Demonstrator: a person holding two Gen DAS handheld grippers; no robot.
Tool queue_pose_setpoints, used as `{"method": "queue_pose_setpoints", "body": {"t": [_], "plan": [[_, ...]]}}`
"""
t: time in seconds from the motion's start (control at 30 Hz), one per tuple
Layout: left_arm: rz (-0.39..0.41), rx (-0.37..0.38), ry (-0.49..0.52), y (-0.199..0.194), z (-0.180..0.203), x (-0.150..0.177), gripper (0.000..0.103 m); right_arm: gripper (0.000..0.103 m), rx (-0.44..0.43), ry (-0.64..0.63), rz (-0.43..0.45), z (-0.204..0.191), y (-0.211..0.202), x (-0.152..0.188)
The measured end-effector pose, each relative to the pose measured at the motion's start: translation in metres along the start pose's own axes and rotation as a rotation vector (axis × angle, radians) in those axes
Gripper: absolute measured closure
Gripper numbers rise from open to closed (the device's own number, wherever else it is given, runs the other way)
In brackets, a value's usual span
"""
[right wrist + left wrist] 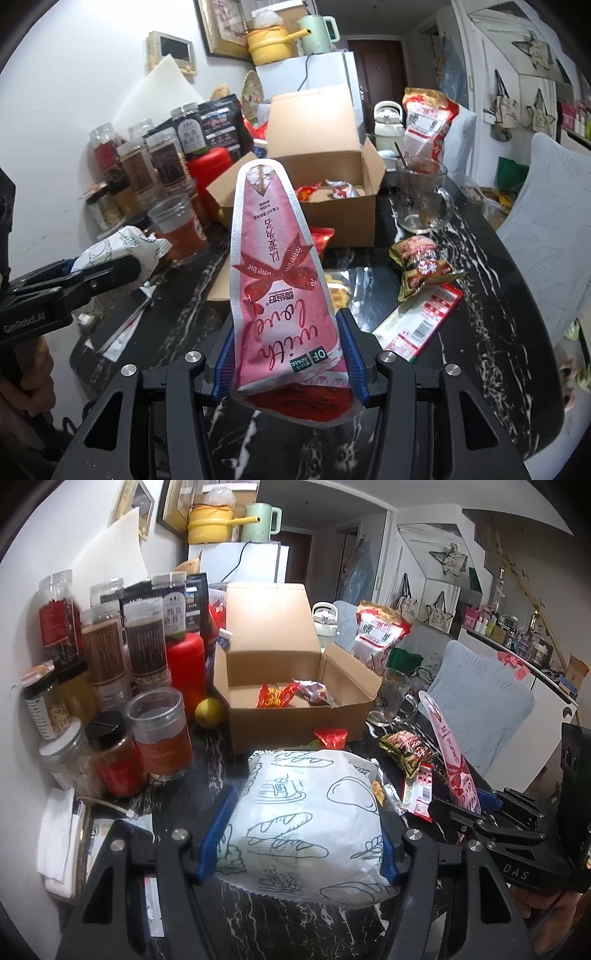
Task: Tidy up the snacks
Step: 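Lift both held bags and carry them over the cardboard box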
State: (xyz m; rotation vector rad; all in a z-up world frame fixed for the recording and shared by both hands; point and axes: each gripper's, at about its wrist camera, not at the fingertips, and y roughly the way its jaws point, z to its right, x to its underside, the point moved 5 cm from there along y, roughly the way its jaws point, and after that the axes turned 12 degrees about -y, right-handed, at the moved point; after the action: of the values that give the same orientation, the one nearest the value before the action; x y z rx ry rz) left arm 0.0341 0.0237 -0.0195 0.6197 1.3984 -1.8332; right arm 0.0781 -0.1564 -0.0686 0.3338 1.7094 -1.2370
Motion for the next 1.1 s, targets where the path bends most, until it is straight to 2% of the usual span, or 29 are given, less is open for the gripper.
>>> {"method": "queue_pose_setpoints", "body": {"t": [0.27,0.5,0.73,1.1], "plan": [[0.04,0.009,-0.008,-0.004,0.004,-0.021,0.037,0.053,-0.008,-0.03,0.041,-0.004,-0.016,-0.017],[0.064,0.023,0.015,0.006,0.011,-0.05,0.037,0.053,-0.007,-0.043,0.061,0.005,-0.012,-0.039],[0.108,0.035,0.044,0.02,0.022,-0.089,0.037,0.053,-0.002,-0.069,0.078,0.019,0.005,-0.073],[0.164,0.042,0.051,0.069,0.027,-0.154,0.037,0.053,-0.009,-0.098,0.112,0.044,0.048,-0.128]]}}
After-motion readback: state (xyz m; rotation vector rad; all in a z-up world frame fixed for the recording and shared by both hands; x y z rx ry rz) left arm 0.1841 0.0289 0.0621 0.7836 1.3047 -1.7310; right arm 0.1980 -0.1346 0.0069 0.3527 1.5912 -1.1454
